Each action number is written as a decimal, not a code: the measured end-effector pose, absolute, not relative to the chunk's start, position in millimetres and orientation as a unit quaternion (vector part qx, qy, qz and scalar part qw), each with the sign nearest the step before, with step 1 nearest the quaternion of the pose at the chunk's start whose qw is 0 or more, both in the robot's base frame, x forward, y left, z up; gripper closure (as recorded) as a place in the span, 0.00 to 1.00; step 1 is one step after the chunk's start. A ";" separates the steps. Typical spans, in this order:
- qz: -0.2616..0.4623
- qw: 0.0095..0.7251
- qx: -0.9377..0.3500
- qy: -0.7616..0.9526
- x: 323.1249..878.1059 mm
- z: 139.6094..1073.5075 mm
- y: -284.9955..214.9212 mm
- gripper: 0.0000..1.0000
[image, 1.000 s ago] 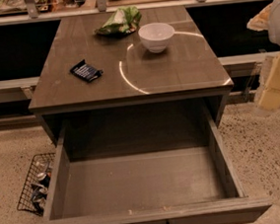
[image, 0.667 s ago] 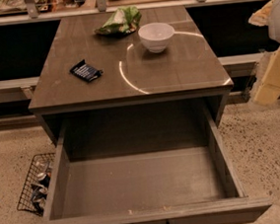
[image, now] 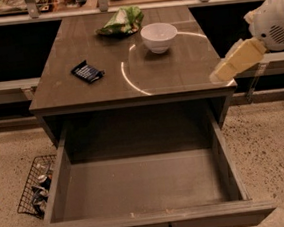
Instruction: Place rxbar blueberry into top drawer
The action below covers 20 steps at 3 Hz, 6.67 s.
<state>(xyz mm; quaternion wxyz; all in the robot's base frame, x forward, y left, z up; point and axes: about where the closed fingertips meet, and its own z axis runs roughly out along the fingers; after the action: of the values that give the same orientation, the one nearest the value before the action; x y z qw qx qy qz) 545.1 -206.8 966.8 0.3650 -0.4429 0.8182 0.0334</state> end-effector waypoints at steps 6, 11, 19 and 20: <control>0.212 0.514 -0.428 0.712 697.4 919.4 -4.3 0.00; 0.265 0.522 -0.389 0.711 739.5 830.9 122.0 0.00; 0.291 0.502 -0.406 0.706 738.0 858.1 145.8 1.00; 0.268 0.505 -0.420 0.704 728.9 891.0 134.5 1.00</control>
Offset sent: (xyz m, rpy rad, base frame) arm 0.0370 0.0264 -0.0029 0.1482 -0.0847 0.0086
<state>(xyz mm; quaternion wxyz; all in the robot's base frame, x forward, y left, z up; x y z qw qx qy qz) 728.9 134.5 891.0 0.5054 -0.4203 0.7042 0.2683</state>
